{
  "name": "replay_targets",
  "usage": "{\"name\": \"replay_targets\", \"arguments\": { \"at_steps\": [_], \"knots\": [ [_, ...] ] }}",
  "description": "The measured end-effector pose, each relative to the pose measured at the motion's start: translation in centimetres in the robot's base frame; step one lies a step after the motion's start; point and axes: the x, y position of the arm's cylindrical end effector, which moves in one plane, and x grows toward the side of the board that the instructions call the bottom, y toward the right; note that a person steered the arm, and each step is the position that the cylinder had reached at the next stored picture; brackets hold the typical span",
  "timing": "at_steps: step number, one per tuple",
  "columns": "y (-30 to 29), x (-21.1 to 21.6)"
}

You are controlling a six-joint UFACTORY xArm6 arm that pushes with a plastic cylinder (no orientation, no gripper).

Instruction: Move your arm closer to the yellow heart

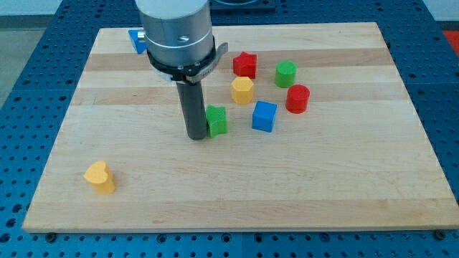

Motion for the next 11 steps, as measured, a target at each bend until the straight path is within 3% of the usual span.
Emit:
{"name": "replay_targets", "arguments": {
  "at_steps": [2, 6, 8, 11],
  "knots": [
    [-0.3, -0.6],
    [-3.0, 12.9],
    [-12.3, 13.6],
    [-14.6, 10.8]
  ]
}}
